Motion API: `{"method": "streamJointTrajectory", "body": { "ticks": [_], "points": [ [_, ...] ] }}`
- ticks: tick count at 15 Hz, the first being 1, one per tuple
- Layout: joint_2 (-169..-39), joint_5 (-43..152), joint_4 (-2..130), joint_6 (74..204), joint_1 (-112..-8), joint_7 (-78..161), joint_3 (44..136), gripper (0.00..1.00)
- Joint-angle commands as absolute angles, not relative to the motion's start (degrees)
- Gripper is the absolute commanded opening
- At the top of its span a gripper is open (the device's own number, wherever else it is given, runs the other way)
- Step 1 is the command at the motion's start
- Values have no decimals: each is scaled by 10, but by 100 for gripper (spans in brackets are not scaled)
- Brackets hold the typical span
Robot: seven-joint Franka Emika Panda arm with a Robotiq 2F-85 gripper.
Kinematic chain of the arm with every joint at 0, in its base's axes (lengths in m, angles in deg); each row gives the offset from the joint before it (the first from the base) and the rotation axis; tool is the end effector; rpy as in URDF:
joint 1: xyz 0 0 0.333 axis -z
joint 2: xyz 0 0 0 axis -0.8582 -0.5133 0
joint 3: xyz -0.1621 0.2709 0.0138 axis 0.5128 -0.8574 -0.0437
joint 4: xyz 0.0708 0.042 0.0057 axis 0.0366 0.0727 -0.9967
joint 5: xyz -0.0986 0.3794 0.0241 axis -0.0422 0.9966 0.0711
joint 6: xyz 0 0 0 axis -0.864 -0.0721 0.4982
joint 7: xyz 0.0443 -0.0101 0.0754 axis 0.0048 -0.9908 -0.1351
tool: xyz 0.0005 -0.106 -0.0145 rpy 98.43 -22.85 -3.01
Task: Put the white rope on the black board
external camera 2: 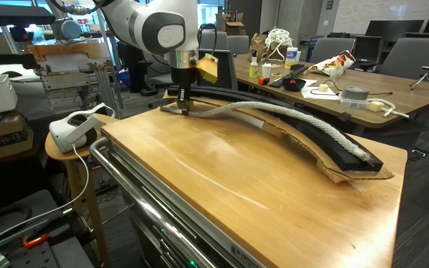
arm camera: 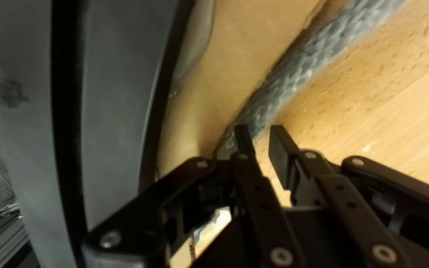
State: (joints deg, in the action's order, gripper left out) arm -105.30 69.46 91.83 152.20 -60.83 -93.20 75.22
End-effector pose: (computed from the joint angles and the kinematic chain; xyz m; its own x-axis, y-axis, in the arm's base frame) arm 0.5852 0.1235 0.2903 -0.6767 0.7347 0.0486 0.7216 0.6487 0.2417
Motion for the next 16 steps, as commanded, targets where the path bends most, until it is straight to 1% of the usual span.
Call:
{"method": "streamJointTrajectory", "body": {
  "ticks": [1, 4, 5, 6, 8, 10, 11, 12, 13, 14, 15, 16],
  "points": [
    [-1036, 735, 941, 1559, -583, -951, 726, 24],
    [-1034, 759, 949, 1575, -571, -961, 715, 27],
    [-1033, 764, 953, 1581, -568, -964, 712, 26],
    [-1032, 770, 955, 1585, -565, -968, 708, 28],
    [-1030, 783, 960, 1588, -559, -977, 702, 26],
    [-1034, 789, 957, 1581, -555, -980, 700, 32],
    [-1038, 782, 952, 1571, -558, -976, 703, 33],
    [-1041, 770, 949, 1565, -563, -967, 708, 38],
    [-1043, 760, 948, 1562, -567, -960, 712, 39],
    [-1044, 753, 947, 1560, -570, -955, 715, 38],
    [-1045, 749, 946, 1555, -571, -954, 716, 41],
    [-1046, 744, 944, 1552, -572, -953, 716, 39]
  ]
}}
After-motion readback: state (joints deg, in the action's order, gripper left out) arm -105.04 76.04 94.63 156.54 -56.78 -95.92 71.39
